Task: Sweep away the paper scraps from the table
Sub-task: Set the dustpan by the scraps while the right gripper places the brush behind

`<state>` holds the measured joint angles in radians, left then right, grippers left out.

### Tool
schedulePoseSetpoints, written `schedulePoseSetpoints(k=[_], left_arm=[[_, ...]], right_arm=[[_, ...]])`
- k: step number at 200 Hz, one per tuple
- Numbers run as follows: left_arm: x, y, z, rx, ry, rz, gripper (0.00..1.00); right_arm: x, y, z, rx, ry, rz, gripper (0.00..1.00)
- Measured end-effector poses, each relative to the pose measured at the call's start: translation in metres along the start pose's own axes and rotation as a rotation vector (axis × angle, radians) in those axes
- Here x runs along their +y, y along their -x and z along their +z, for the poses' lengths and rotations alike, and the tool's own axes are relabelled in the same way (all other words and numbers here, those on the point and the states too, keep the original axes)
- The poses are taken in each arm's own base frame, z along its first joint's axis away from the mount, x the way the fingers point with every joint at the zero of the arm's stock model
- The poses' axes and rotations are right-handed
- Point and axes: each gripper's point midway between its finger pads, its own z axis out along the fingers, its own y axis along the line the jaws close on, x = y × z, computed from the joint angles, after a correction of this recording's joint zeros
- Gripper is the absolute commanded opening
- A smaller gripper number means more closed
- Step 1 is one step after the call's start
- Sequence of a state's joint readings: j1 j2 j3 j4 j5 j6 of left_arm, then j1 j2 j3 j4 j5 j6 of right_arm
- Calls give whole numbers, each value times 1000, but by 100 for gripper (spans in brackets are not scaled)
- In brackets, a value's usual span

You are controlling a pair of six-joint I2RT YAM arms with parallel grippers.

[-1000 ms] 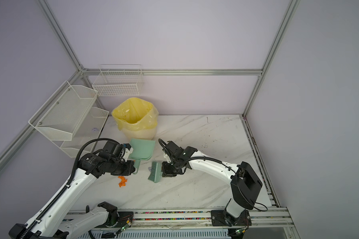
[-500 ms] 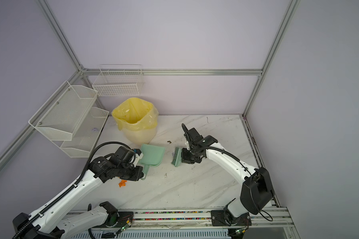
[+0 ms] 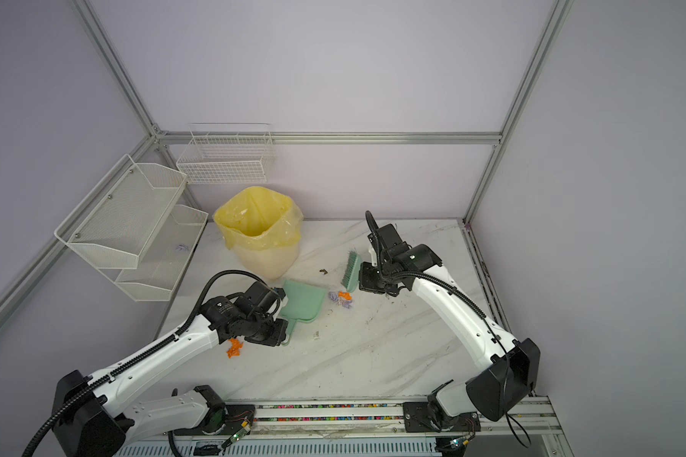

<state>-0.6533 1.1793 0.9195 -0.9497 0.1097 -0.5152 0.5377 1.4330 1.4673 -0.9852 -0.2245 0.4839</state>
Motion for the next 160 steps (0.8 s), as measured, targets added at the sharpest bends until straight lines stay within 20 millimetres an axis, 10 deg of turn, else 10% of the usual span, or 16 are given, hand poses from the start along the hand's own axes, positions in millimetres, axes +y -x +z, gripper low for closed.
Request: schedulePoseSetpoints(k=[160], left_arm=[[-6, -14, 36, 110, 8, 29, 0]], right_arm=[[-52, 31, 28, -8, -282, -73, 0]])
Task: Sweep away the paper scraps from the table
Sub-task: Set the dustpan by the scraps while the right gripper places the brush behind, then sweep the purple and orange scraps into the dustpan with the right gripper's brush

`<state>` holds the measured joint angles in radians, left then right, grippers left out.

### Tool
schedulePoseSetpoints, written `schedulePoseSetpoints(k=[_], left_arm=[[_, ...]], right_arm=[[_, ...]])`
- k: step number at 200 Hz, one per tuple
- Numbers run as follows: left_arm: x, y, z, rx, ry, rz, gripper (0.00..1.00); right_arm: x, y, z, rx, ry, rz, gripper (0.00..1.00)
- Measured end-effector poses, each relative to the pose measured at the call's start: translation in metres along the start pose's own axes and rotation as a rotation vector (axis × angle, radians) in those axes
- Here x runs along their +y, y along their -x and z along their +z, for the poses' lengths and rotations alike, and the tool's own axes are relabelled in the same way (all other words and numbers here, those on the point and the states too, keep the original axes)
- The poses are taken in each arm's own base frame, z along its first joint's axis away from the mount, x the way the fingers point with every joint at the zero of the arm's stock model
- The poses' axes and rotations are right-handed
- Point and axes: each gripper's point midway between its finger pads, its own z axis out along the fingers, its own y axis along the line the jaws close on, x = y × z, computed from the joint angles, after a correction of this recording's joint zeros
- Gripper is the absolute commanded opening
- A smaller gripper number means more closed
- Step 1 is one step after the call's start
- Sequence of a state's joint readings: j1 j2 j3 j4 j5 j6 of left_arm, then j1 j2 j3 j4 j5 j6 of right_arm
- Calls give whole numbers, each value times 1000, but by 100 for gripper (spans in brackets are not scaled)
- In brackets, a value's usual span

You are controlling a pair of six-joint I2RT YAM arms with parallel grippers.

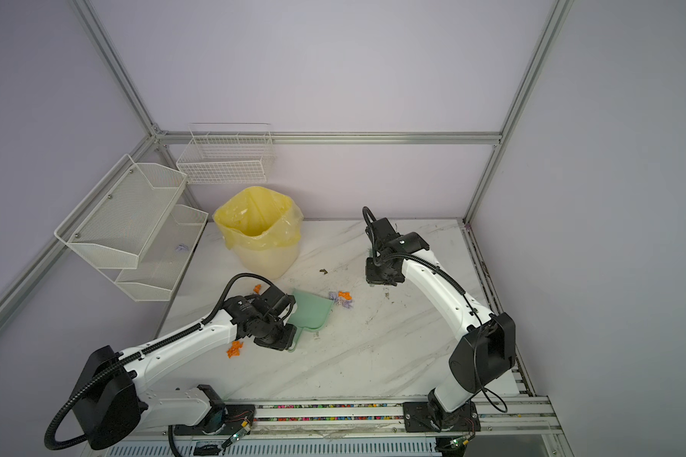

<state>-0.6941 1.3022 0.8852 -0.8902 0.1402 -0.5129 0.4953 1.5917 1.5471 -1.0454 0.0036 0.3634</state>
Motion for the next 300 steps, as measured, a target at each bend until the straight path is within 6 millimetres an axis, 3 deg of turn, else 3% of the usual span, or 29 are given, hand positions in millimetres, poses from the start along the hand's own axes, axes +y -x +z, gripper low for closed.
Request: schedulePoseSetpoints(k=[53, 122, 170, 202, 250, 300], left_arm=[[-10, -4, 6, 32, -39, 9, 0], [-21, -12, 20, 95, -63, 31, 0], [-23, -14, 23, 113, -69, 30, 0], [-20, -20, 36, 166, -51, 22, 0], [-19, -22, 43, 200, -45, 16, 0], [-24, -14, 44, 202, -49, 23, 0]], right_arm=[[-3, -1, 12, 23, -30, -23, 0], [-8, -17, 36, 98, -53, -65, 0], [-2, -19, 48, 120, -48, -98, 0], [7, -26, 57, 146, -52, -141, 0], [27, -30, 55, 143, -36, -208, 0], [32, -35, 52, 154, -36, -242, 0]])
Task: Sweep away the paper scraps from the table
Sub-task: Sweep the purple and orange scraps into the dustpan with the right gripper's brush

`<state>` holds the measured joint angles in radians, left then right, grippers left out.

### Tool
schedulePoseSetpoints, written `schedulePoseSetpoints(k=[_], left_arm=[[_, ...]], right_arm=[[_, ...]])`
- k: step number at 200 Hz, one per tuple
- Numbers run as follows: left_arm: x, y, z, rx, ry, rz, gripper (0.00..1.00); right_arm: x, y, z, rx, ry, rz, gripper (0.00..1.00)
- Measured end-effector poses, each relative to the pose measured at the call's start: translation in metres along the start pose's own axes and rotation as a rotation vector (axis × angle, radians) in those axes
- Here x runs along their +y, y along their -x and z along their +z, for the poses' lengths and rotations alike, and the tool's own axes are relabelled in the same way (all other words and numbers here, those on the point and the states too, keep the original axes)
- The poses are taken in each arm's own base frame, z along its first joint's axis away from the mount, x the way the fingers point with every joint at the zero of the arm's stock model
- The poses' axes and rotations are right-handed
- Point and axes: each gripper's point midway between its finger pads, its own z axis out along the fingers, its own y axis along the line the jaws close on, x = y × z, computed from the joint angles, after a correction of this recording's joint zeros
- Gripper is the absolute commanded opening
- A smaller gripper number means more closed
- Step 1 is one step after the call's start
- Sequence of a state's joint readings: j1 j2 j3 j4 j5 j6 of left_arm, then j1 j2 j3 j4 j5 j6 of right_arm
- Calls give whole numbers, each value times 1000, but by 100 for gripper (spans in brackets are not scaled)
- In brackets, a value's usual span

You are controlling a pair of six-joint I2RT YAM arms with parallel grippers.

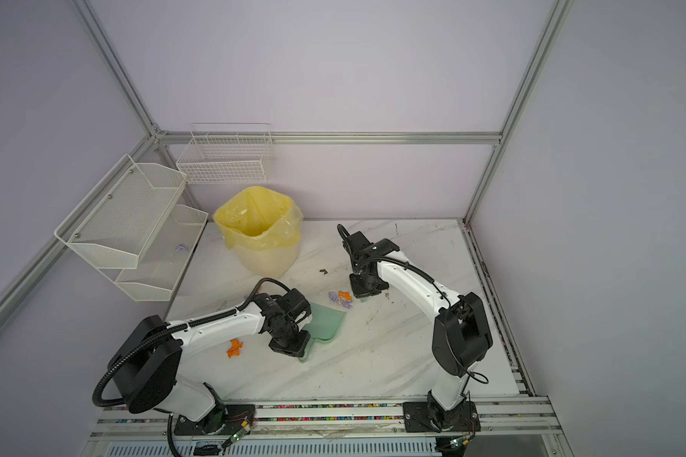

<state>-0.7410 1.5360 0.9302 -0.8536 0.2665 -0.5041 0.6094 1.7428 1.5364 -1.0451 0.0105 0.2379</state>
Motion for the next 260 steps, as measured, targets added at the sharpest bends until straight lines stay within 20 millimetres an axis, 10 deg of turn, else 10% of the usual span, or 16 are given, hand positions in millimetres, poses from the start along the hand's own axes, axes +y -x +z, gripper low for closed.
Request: schedulePoseSetpoints(k=[145, 260], left_arm=[[-8, 14, 0, 21, 6, 24, 0], [-11, 19, 0, 37, 9, 34, 0]], right_arm=[[42, -7, -2, 27, 5, -141, 0], [84, -51, -32, 76, 129, -252, 0]])
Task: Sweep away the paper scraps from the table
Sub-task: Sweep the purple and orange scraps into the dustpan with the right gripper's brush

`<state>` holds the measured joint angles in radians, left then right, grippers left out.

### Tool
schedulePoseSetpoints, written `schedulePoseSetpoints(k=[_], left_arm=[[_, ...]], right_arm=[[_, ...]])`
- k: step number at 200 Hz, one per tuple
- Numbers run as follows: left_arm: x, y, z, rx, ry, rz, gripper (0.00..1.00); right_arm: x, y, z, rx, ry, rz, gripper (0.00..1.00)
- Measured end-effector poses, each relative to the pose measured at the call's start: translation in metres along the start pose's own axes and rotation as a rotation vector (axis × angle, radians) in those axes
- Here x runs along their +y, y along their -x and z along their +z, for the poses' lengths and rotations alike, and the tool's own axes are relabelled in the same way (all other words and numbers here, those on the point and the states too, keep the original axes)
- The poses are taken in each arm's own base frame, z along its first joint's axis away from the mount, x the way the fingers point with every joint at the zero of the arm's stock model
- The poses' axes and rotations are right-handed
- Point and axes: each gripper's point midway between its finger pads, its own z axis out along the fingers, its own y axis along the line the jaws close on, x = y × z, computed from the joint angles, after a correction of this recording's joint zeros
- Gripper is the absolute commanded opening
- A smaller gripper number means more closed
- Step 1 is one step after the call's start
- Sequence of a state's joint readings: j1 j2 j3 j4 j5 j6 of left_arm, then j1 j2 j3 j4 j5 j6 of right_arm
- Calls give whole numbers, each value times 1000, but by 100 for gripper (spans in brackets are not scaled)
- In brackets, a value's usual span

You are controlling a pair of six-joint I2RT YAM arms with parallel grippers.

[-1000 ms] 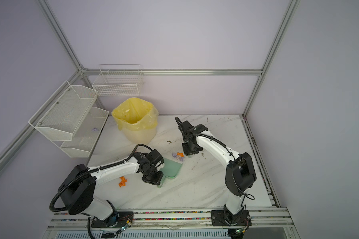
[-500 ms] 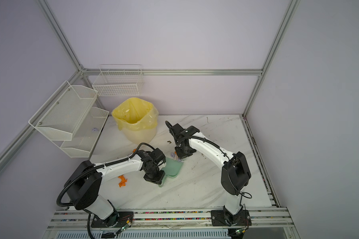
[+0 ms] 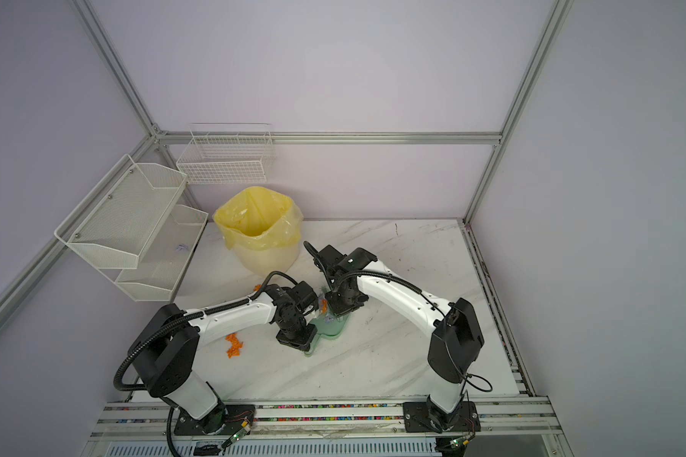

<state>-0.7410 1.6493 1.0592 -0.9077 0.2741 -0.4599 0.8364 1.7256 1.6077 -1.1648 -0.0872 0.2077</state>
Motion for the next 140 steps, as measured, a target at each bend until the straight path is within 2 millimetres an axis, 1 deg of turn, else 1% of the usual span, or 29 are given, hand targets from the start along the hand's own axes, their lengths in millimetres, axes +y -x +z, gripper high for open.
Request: schedulePoseSetpoints(k=[20, 46, 70, 84, 106, 120, 140], left_arm=[[0, 0, 0, 1, 1, -2, 0], [0, 0, -1, 0, 1, -1, 0], [-1, 3, -3, -7, -2, -1, 0], [0, 4, -3, -8, -2, 0, 0], [2, 5, -4, -10, -3, -7, 0], [4, 6, -5, -11, -6, -15, 0], [7, 8, -6, -14, -10, -27, 0]], right_arm=[[5, -8, -16, -12, 40, 3, 0], [3, -12, -32, -38, 42, 29, 0], [-3, -6, -42, -66, 13, 54, 0], [-7, 5, -48, -92, -4, 67, 0], [-19, 32, -54, -144, -53, 90, 0], [-24, 51, -50, -163, -85, 92, 0], [-29, 76, -37, -166, -124, 83, 0]])
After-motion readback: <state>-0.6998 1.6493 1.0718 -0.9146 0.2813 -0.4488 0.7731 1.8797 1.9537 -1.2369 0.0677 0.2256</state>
